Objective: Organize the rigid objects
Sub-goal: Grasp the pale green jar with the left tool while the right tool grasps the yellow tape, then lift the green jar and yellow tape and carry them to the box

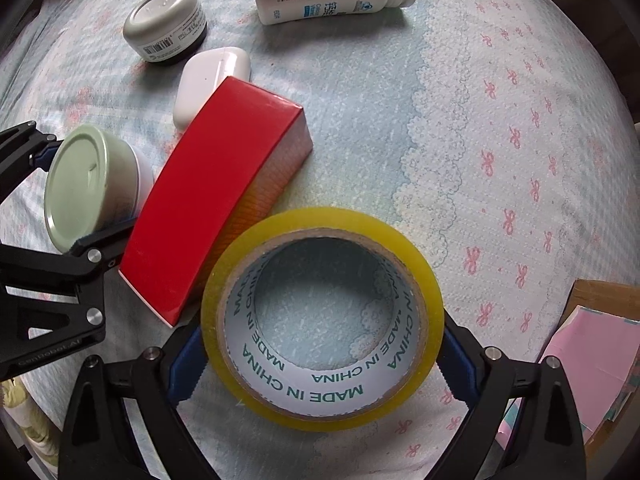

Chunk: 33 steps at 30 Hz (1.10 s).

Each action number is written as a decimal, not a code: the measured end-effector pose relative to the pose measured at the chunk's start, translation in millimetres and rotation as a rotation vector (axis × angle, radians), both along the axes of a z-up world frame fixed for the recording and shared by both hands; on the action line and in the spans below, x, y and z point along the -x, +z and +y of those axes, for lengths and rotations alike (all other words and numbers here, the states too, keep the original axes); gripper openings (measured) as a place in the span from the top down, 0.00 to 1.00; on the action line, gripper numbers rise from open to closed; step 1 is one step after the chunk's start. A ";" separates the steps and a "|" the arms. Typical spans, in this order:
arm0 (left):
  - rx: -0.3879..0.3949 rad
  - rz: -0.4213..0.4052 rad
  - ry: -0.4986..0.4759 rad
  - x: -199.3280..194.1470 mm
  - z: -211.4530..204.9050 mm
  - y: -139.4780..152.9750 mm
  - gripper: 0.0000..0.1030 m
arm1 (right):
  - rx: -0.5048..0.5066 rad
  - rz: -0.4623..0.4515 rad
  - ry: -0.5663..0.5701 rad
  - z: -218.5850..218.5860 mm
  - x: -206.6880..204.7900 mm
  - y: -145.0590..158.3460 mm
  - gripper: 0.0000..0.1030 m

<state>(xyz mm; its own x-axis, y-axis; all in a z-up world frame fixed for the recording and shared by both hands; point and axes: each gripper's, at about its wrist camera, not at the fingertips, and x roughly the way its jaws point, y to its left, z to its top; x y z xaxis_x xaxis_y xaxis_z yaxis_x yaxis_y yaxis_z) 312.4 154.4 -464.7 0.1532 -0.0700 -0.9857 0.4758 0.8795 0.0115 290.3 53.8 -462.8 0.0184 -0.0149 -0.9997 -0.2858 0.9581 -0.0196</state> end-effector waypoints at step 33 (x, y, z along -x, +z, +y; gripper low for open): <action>0.078 -0.237 0.144 77.4 -30.3 271.0 0.35 | -0.234 -0.292 -0.115 -71.7 64.0 266.9 0.07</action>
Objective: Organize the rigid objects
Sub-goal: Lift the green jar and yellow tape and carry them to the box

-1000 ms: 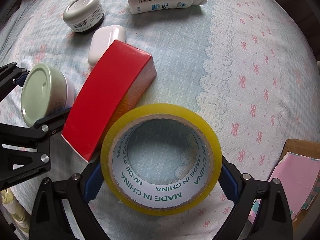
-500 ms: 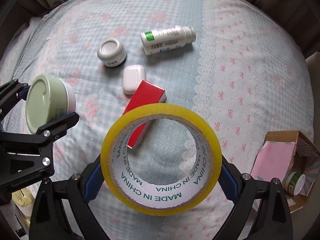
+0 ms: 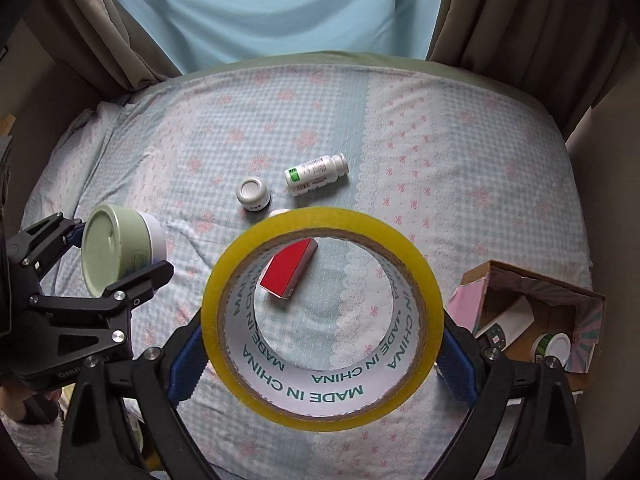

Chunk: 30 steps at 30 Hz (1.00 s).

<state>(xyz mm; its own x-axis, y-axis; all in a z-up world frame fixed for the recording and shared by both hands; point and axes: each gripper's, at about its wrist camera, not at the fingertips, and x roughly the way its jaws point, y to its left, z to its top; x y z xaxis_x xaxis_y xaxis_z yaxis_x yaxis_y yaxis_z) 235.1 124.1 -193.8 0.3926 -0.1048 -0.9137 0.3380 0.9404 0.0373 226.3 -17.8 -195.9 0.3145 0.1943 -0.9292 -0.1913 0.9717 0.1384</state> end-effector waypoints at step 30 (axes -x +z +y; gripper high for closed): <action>0.104 0.165 -0.234 29.0 -383.3 -67.2 0.35 | -0.089 0.091 -0.399 -381.9 54.8 -40.6 0.07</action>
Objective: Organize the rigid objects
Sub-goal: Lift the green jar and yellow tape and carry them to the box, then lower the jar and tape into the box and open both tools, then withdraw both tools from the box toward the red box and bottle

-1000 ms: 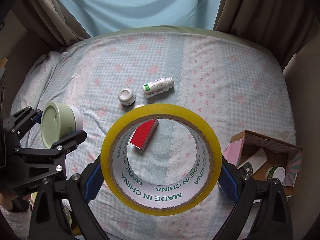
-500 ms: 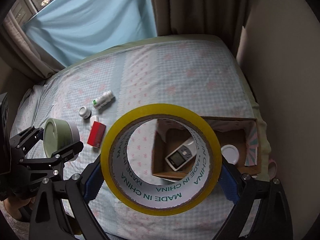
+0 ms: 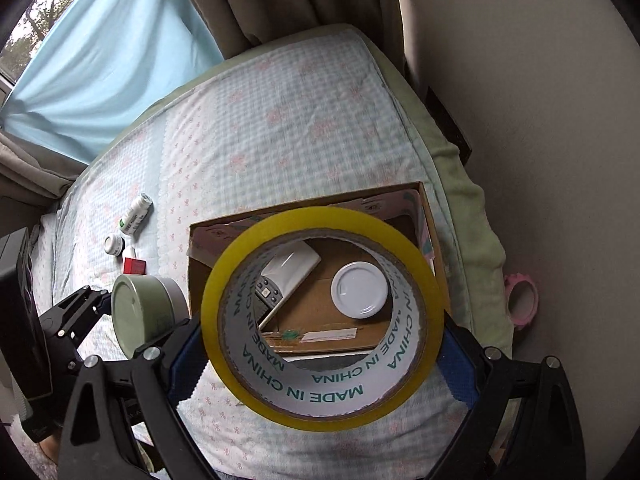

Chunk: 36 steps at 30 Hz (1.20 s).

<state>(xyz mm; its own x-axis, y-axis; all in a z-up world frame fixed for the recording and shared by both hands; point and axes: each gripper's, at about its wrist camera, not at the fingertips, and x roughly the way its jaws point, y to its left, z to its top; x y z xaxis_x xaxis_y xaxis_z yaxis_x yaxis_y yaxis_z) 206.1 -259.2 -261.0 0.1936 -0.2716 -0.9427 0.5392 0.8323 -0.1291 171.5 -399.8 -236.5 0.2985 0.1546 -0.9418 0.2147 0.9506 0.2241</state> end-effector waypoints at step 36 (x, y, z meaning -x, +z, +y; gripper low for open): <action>-0.013 0.082 -0.073 9.4 -69.0 -119.5 0.00 | -0.105 0.069 -0.105 -55.8 -52.6 -112.8 0.00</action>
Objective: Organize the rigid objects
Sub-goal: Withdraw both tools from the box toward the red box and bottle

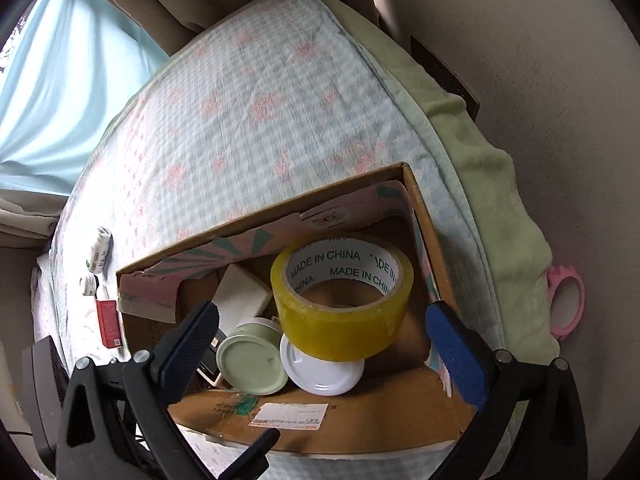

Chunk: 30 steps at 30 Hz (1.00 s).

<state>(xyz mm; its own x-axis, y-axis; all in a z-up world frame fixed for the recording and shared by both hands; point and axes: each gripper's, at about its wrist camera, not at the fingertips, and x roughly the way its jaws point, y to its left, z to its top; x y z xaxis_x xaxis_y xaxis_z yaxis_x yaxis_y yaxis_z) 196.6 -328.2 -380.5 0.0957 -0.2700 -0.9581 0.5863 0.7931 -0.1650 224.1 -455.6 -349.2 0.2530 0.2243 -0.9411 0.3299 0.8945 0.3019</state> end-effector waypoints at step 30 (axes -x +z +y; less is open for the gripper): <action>0.025 -0.173 0.177 35.0 92.1 141.8 0.00 | 0.248 -0.154 0.047 44.3 53.1 137.1 0.00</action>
<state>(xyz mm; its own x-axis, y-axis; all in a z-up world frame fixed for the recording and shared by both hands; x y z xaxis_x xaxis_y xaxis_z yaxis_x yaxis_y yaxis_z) 161.7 -236.1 -238.6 0.3055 -0.2576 -0.9167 0.4599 0.8829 -0.0948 171.0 -411.3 -212.2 0.3920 0.0067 -0.9200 0.2536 0.9604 0.1150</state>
